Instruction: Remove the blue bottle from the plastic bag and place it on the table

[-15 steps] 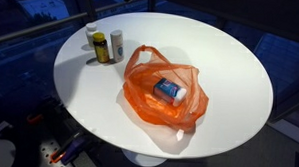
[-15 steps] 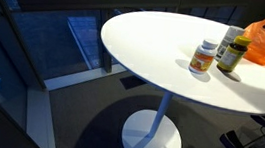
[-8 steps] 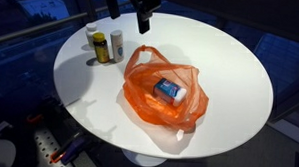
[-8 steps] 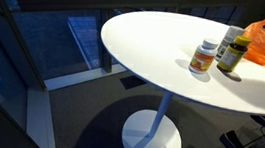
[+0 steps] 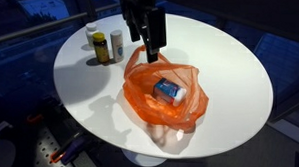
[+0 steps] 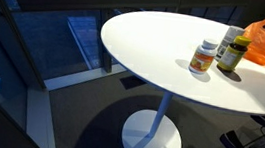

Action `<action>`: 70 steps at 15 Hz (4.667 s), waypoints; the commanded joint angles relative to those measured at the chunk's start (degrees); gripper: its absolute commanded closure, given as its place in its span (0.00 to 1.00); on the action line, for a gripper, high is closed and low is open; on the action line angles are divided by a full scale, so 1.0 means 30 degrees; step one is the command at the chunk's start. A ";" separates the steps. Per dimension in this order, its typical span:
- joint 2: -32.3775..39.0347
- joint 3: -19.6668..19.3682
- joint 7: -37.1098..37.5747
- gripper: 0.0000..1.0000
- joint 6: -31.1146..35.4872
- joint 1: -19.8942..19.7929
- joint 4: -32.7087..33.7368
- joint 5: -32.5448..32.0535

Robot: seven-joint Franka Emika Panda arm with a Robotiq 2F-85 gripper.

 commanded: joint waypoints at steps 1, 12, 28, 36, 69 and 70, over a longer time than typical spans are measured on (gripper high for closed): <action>0.0421 0.0631 0.2534 0.00 0.0614 -0.0584 -0.0005 -0.0513; 0.1274 0.0463 0.3070 0.00 0.0512 -0.0873 -0.0134 -0.1487; 0.6308 0.0074 0.8568 0.00 0.5045 -0.1089 0.1567 -0.2646; 0.8820 -0.0730 0.9036 0.00 0.5315 -0.0163 0.3121 -0.2408; 1.0200 -0.1927 1.0981 0.51 0.6675 0.1449 0.3402 -0.1586; 1.0033 -0.1903 1.0844 0.59 0.6559 0.1428 0.3377 -0.1518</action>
